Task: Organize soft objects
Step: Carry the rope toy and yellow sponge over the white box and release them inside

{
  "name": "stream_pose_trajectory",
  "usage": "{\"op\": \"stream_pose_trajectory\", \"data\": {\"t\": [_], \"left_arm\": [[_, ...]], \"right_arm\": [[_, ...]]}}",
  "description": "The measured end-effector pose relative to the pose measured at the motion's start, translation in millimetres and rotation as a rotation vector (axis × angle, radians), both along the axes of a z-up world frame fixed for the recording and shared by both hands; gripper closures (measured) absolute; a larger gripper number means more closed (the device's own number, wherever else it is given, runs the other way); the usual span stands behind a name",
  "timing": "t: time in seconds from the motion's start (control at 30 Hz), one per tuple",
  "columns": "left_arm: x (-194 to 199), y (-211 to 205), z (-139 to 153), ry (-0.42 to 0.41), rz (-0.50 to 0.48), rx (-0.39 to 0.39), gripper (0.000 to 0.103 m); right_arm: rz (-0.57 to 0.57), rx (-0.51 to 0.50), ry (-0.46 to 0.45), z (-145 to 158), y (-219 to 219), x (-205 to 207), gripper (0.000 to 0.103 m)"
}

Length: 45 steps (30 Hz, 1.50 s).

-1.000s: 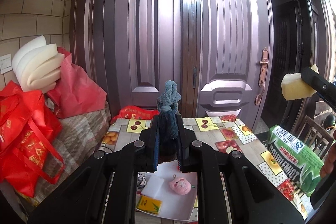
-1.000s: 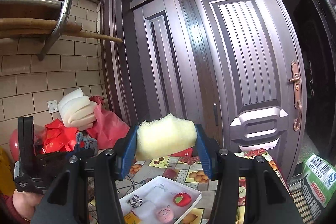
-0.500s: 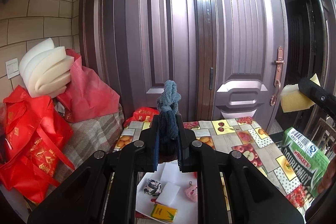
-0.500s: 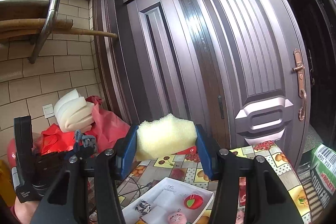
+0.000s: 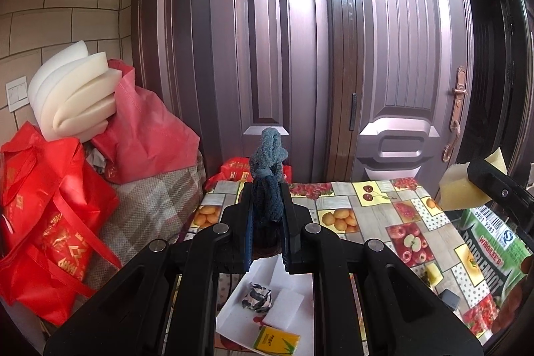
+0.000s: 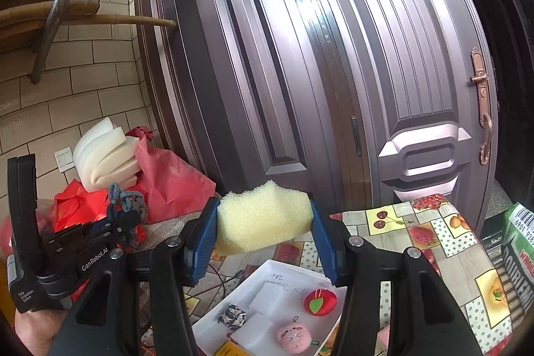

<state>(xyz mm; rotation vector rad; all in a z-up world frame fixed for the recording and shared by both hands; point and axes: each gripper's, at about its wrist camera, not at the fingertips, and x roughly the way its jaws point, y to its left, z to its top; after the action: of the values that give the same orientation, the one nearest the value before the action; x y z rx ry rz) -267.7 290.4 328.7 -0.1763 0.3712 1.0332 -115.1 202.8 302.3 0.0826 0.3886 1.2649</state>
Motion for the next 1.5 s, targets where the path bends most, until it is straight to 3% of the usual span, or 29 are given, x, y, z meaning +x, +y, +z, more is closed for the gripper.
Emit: {"op": "stream_pose_trajectory", "data": {"t": [0.47,0.73,0.97,1.03,1.07,1.1,1.13,1.17,1.2,1.27,1.4,1.43,1.5], "left_arm": [[33.5,31.4,-52.5,0.027,-0.02,-0.093,0.09],[52.2,68.3,-149.1,0.074,-0.043,-0.295,0.09],[62.2,86.7,-168.5,0.108,-0.05,-0.358,0.09],[62.2,89.8,-173.8,0.113,-0.043,-0.357,0.084],[62.7,89.9,-176.4,0.119,-0.039,-0.35,0.072],[62.6,89.2,-178.8,0.127,-0.032,-0.342,0.044],[61.5,88.8,-180.5,0.133,-0.022,-0.326,0.026],[60.3,86.8,-180.4,0.133,-0.016,-0.309,0.0],[58.5,85.6,-178.7,0.132,-0.009,-0.288,0.0],[55.3,83.9,-171.0,0.133,0.011,-0.269,0.0],[41.9,71.5,-143.5,0.087,0.056,-0.229,0.0],[37.6,65.4,-136.6,0.074,0.069,-0.213,0.0],[28.2,48.8,-125.5,0.047,0.097,-0.179,0.0]], "right_arm": [[0.021,-0.122,0.034,-44.0,42.1,11.1,0.049],[0.031,-0.306,0.127,-130.4,77.7,25.4,0.049],[0.023,-0.418,0.202,-165.2,98.1,28.6,0.049],[0.047,-0.448,0.231,-177.4,102.7,27.6,0.048],[0.059,-0.463,0.232,-184.2,105.3,25.9,0.048],[0.068,-0.475,0.223,-190.1,107.0,23.1,0.048],[0.081,-0.484,0.214,-195.2,108.8,20.1,0.048],[0.098,-0.491,0.207,-198.4,110.5,16.7,0.046],[0.112,-0.496,0.202,-200.7,110.9,14.1,0.043],[0.12,-0.484,0.186,-200.1,107.7,10.5,0.018],[0.132,-0.443,0.138,-180.3,96.5,8.4,0.012],[0.131,-0.42,0.119,-172.8,90.2,8.3,0.0],[0.12,-0.365,0.076,-159.8,73.9,7.2,0.0]]}}
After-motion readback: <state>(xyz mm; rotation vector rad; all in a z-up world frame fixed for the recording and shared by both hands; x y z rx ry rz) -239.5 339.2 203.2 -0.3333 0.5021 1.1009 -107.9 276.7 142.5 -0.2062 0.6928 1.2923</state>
